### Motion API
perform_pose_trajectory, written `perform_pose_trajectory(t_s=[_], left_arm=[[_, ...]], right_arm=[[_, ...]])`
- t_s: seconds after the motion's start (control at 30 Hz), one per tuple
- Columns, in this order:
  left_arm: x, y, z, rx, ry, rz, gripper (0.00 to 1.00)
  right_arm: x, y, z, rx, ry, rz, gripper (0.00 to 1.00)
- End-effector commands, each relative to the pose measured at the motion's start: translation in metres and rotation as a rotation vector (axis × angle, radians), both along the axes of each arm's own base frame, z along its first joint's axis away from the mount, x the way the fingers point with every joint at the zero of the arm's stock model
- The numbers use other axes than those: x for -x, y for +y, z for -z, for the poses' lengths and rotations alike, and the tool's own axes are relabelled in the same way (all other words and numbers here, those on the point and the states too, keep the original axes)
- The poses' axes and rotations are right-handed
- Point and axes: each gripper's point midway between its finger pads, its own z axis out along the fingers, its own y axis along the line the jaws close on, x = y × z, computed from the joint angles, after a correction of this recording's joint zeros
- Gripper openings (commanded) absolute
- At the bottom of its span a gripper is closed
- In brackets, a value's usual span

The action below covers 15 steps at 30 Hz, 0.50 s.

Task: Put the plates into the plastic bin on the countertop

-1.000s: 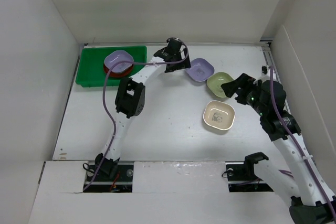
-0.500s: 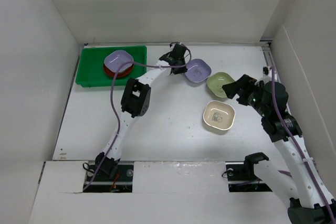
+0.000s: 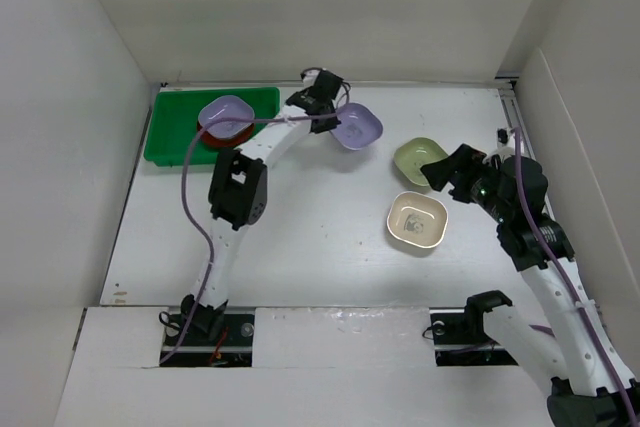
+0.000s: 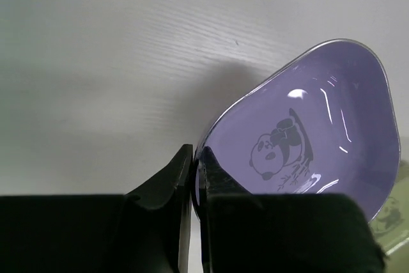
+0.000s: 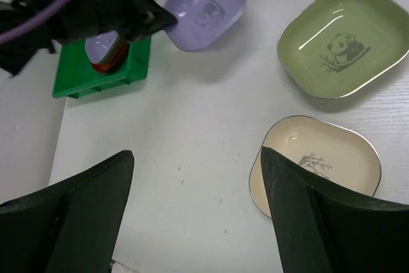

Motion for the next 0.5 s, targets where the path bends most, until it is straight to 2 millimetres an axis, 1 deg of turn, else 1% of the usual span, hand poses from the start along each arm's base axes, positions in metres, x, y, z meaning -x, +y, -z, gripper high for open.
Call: perform_pose_trajectory(t_s=[0.0,0.03,0.07,0.1,0.13,0.17,0.23,0.27,0.3,0.37,0.4,0.47], left_arm=[[-0.012,0.067,-0.131,0.096,-0.193,-0.112,0.0],[-0.011,0.082,-0.149,0.11,-0.222,-0.121,0.0],[-0.019,0.11,-0.157,0.101,-0.235,-0.135,0.0],[-0.024,0.125,-0.156,0.101,-0.23,-0.135,0.0],[-0.028,0.139,-0.156,0.11,-0.223,-0.123,0.0],[-0.033,0.167,-0.161,0.163,-0.209,-0.102,0.0],[-0.041,0.198,-0.147,0.172,-0.178,-0.072,0.0],[-0.044,0.214,-0.147,0.178,-0.174,-0.078,0.0],[-0.048,0.243,-0.141,0.189,-0.165,-0.097,0.0],[-0.051,0.269,-0.135,0.181,-0.163,-0.087,0.0],[-0.052,0.285,-0.129,0.193,-0.153,-0.088,0.0],[-0.053,0.299,-0.13,0.168,-0.172,-0.074,0.0]], right_arm=[[-0.001,0.004,-0.008,-0.006,-0.052,-0.03,0.86],[-0.001,0.006,-0.006,-0.008,-0.043,-0.043,0.86],[-0.001,0.008,-0.008,-0.014,-0.052,-0.056,0.86],[-0.001,0.008,-0.008,-0.014,-0.052,-0.056,0.86],[-0.003,0.01,-0.004,-0.015,-0.043,-0.065,0.86],[-0.003,0.01,-0.004,-0.007,-0.046,-0.068,0.86],[-0.002,0.014,-0.006,-0.015,-0.054,-0.093,0.86],[-0.001,0.016,-0.004,-0.018,-0.053,-0.101,0.86],[-0.001,0.017,-0.004,-0.02,-0.053,-0.11,0.86],[0.0,0.019,-0.003,-0.025,-0.054,-0.124,0.86],[-0.002,0.02,-0.002,-0.025,-0.054,-0.124,0.86],[-0.001,0.021,-0.002,-0.028,-0.053,-0.134,0.86]])
